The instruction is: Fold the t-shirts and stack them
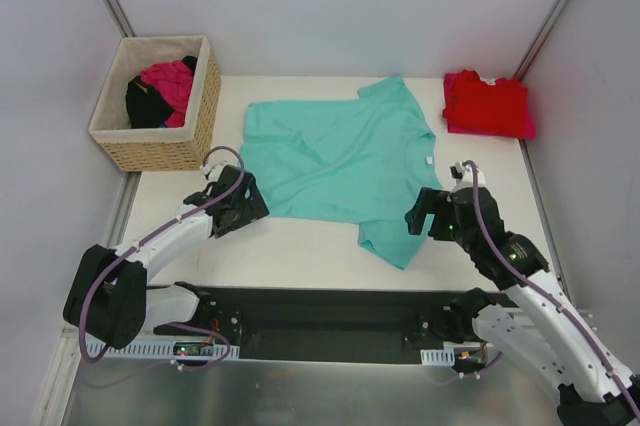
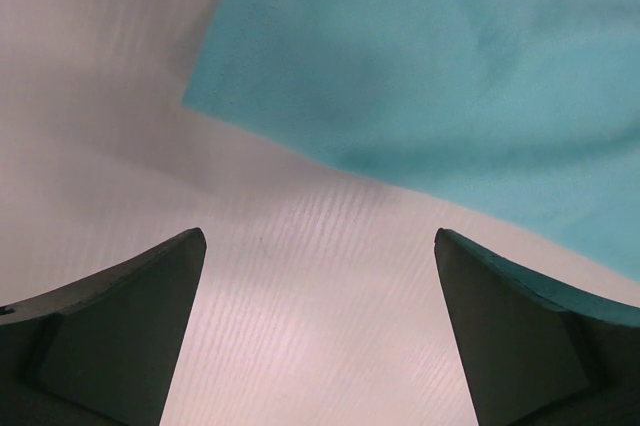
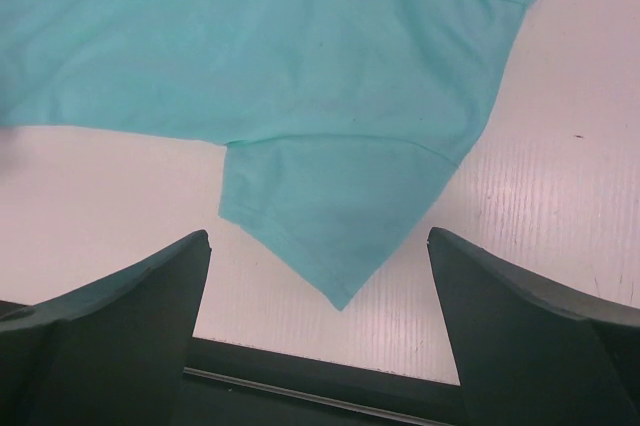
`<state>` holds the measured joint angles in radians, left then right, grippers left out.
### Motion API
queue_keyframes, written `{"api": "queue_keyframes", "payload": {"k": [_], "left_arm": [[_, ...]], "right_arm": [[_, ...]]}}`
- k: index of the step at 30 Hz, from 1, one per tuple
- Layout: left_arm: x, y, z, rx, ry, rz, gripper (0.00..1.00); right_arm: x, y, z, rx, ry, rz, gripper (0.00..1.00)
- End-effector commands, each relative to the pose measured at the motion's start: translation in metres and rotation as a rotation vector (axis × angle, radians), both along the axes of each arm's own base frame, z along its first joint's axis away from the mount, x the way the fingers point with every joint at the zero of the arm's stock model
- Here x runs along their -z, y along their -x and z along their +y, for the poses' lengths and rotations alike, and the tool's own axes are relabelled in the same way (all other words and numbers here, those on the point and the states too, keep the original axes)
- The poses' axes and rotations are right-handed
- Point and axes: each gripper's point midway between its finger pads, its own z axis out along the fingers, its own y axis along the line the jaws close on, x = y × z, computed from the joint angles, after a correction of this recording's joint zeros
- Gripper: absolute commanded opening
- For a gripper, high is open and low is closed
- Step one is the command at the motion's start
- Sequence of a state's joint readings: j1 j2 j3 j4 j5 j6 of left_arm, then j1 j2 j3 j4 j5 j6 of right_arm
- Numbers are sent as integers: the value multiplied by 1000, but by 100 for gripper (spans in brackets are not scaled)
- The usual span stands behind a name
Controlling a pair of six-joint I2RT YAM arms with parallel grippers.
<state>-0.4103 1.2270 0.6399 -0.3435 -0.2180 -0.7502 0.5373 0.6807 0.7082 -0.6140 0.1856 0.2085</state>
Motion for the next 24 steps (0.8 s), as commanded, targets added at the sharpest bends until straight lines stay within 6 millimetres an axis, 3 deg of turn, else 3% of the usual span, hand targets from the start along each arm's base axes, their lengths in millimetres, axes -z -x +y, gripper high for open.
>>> {"api": "queue_keyframes", "payload": {"k": [1,9,15,20,24], "left_arm": [[-2,-7,16,-137,2,-72,99],[15,-5,40,-289,-1,-63,99],[25,-11,47,-338,24,-59,97],[34,-13,47,-366,52,-39,83],[40,-15,49,-383,55,-26,65]], "right_arm": [[4,15,-7,12,-8,18,94],[7,27,-10,-2,-23,20,94],[11,32,-10,-12,-28,29,94],[13,33,-7,-19,-42,38,94],[15,33,-7,-17,-45,49,94]]}}
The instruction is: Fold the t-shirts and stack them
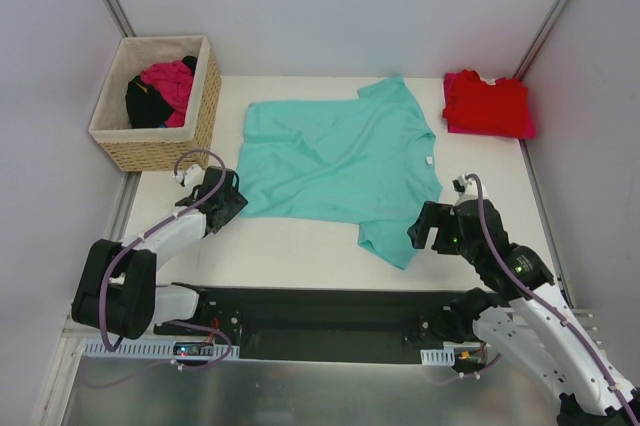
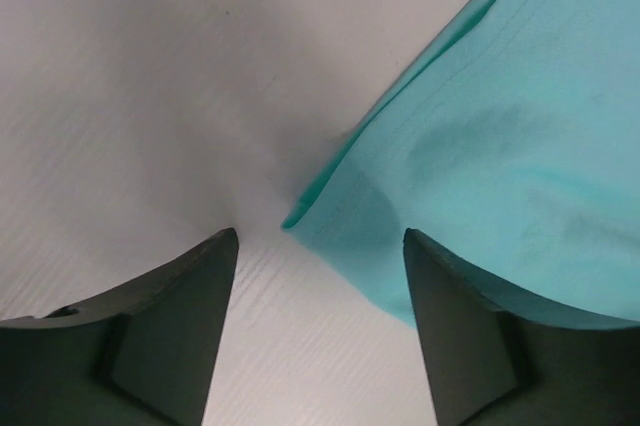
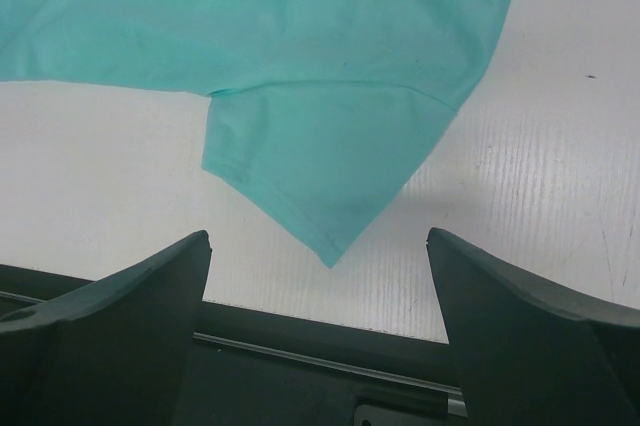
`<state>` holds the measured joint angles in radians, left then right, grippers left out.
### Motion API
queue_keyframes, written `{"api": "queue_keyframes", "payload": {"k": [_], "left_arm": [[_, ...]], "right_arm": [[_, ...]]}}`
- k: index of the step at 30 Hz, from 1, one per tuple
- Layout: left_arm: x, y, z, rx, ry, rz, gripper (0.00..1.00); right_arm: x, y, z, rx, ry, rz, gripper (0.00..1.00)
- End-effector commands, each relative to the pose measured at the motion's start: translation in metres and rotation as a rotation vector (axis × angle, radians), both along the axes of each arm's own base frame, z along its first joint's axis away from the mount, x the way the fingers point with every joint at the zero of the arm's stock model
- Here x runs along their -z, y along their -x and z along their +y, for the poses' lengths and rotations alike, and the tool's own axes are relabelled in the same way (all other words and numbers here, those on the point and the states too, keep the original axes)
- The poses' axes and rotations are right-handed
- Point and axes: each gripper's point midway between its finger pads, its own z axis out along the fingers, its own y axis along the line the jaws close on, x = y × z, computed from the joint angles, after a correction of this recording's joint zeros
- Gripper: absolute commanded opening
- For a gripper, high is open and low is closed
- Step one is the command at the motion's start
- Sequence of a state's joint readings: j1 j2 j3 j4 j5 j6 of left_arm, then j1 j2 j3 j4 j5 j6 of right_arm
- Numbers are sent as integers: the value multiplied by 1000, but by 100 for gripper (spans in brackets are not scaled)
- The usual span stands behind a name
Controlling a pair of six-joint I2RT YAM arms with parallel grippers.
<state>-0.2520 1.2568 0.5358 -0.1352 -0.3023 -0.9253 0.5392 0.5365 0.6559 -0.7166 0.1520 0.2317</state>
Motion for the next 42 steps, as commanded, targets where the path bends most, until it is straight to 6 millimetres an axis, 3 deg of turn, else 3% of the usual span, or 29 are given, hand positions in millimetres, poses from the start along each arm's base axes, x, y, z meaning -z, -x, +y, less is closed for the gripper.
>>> {"api": "queue_keyframes", "payload": {"k": [1,3,4,10,11,13,18,24,30,36,42], "left_arm": [[25,16,3,-35,19,89,58],[27,17,4,-40,25,94,47],[29,17,4,-40,26,100,31],[34,17,6,-39,25,111,9],[35,18,6,-44,28,113,0],[34,17,5,-40,33,109,0],[34,16,3,-34,39,108,0],[31,15,4,-34,37,96,0],[30,14,3,-29,44,91,0],[31,16,4,-26,47,93,0],[31,17,5,-27,48,92,0]], "right_arm": [[3,4,4,-8,-18,24,94],[3,4,2,-1,-17,19,94],[3,4,2,-2,-16,18,94],[6,4,5,-7,-24,33,94],[10,5,6,-4,-26,45,94],[17,7,9,5,-49,74,93],[60,25,17,14,-73,235,90],[92,42,23,26,-111,306,89],[106,43,29,33,-105,332,86],[110,35,33,40,-71,327,64],[115,29,35,47,-48,325,54]]}}
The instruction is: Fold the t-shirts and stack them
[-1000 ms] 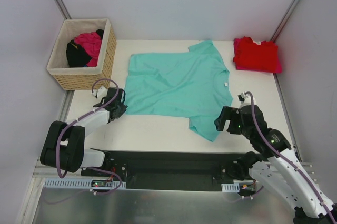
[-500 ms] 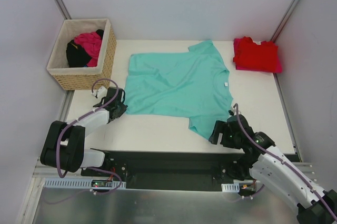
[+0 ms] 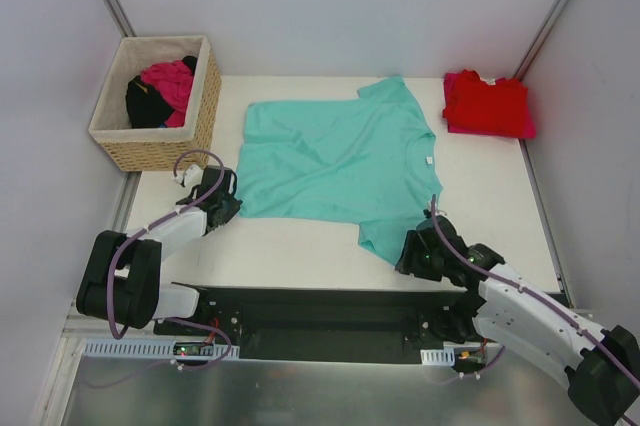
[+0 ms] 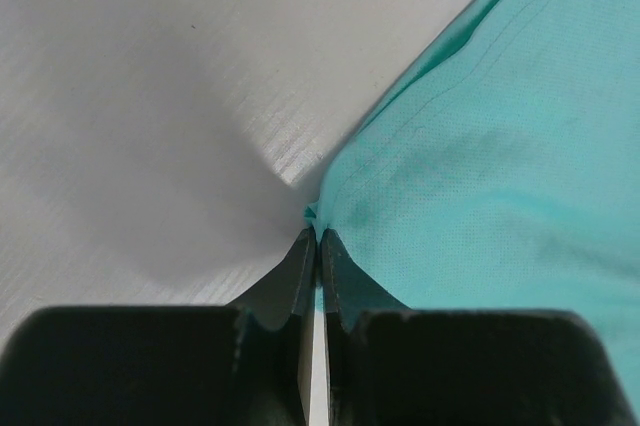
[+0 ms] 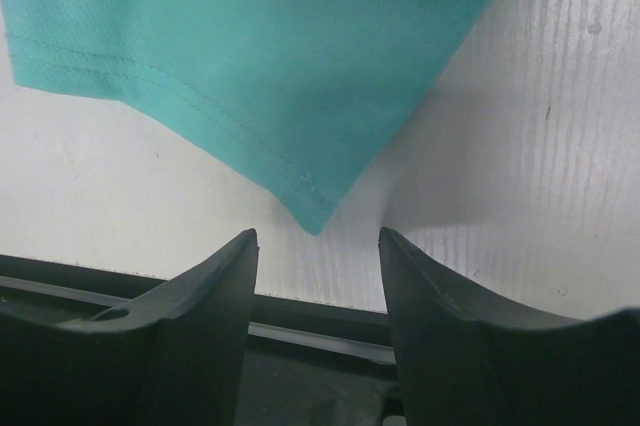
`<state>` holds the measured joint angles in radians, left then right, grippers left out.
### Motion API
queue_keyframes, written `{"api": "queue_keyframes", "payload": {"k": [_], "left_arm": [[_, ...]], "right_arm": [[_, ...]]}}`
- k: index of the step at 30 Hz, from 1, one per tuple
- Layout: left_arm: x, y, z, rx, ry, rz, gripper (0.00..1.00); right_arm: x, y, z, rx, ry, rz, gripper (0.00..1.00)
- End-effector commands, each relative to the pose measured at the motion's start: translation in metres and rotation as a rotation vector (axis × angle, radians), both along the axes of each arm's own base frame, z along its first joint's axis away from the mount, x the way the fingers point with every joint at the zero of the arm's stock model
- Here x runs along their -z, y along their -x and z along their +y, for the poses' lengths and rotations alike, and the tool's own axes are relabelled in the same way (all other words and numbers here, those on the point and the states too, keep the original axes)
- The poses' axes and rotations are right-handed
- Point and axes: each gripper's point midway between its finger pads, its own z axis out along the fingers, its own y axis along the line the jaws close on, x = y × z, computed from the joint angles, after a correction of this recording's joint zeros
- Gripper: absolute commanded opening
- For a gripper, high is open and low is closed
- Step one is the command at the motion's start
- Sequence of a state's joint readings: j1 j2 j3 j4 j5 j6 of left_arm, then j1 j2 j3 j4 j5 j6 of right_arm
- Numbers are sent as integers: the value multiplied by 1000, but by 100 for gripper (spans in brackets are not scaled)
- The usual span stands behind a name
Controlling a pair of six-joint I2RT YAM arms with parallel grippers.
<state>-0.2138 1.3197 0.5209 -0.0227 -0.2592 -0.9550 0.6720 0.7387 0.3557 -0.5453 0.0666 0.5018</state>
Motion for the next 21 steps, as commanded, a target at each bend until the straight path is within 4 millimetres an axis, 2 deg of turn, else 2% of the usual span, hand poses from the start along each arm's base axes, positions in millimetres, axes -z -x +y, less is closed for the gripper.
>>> {"api": "queue_keyframes", "payload": {"k": [1,10,19,21], "left_arm": [[23,32,6,18,-10,121,0],[24,34,5,22,-7,127,0],[24,35,7,26,-9,125,0],[23,35,8,24,-4,122,0]], "right_arm": [[-6,-15,7,27,-17,-54,54],[3,-23,8,41,7,-61,47],[10,-24,8,42,25,-47,32],[11,-24,8,41,26,-43,24]]}}
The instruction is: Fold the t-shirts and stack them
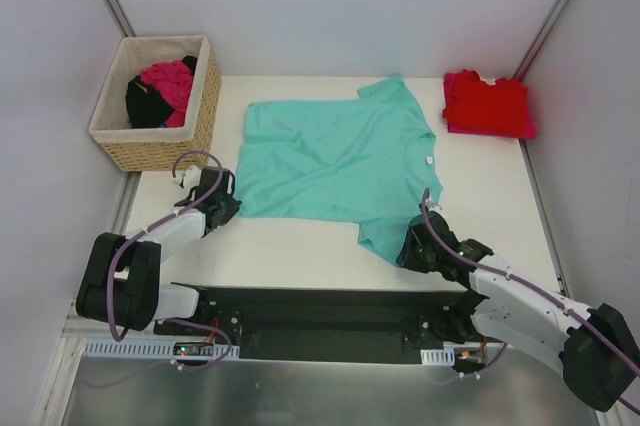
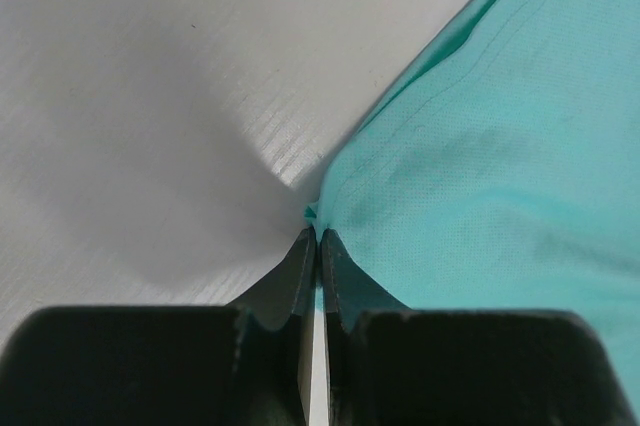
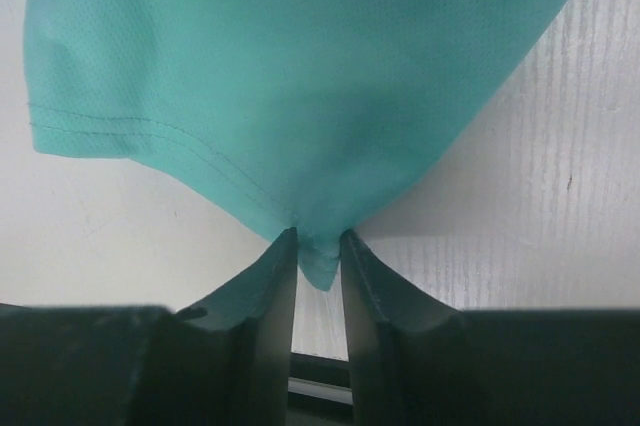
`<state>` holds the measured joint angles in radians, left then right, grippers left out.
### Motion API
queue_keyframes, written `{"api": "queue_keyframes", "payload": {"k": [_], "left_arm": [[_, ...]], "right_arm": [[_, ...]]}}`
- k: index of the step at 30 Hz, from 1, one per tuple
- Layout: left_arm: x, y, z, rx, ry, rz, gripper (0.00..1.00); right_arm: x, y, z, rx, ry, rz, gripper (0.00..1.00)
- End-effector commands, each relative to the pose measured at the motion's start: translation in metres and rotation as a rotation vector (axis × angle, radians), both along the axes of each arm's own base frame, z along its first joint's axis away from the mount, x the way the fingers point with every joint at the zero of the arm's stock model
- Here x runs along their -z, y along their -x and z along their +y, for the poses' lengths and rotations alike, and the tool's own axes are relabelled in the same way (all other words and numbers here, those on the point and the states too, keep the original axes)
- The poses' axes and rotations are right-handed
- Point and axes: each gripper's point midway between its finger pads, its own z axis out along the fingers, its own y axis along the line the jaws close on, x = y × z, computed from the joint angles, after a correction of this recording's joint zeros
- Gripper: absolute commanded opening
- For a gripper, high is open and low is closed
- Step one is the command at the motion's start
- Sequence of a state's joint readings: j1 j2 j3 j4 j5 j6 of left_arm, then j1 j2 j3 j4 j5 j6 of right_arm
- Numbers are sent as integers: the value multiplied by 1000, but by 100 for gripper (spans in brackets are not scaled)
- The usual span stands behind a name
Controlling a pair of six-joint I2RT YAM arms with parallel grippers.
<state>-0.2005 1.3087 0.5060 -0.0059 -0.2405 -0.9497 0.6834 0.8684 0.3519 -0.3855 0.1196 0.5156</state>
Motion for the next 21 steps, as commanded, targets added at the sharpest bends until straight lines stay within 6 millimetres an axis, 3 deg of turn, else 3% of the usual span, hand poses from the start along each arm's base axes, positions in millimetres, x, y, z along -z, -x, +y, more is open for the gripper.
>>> {"api": "queue_keyframes", "payload": {"k": [1,2,4,9,18,21], "left_arm": [[21,34,7,24,-18,125,0],[21,34,7,26,-18,123,0],[19,33,7,29,-16,118,0],[18,34,4,45,-6,115,0],[-14,21,-2,107,2,32,0],[-30,12,-5,126,1,4,0]], "right_arm": [[4,-1,-1,13,15,2,20],[3,-2,-2,18,19,2,8],[2,-3,-4,27,29,0,1],[-13,-6,-9,32,44,-35,1],[-94,-23,-23,52,56,-218,1],[-111,-29,-27,59,80,-250,1]]}}
